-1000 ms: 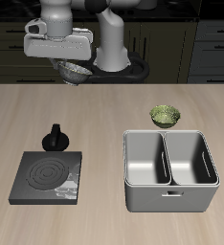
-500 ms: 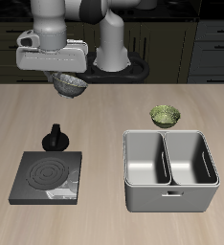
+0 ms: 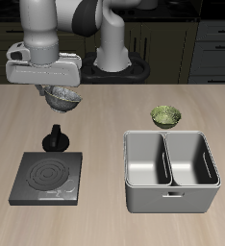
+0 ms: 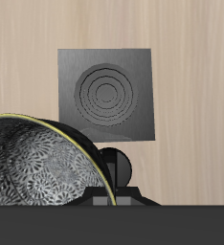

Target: Place the black bowl on the flat stove and turn on the flat stove

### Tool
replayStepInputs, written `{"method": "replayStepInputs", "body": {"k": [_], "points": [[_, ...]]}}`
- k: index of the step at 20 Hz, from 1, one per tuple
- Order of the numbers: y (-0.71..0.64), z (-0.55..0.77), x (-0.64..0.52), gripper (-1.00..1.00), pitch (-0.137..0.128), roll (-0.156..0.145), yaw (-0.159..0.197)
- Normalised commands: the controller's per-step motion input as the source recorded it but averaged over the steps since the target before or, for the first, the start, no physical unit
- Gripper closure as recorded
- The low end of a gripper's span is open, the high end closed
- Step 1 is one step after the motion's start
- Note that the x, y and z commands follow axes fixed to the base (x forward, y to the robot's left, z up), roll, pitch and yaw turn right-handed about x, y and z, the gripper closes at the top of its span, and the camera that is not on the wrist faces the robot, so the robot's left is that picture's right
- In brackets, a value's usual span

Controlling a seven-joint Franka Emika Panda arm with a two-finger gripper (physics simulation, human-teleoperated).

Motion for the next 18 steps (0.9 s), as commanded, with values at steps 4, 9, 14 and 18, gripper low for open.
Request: {"method": "replayStepInputs", "body": {"k": [4,9,14,18], "points": [[-0.06,-0.1,0.23,1.0,0.012,-0.005,-0.007],[-0.08,-0.02,0.31,1.0,-0.006,0.012,0.017],[-0.09,-0.02,0.24,1.0,-0.01,0.005,0.013],[-0.12,-0.07,0.21,1.0,0.015,-0.022,-0.004]]}}
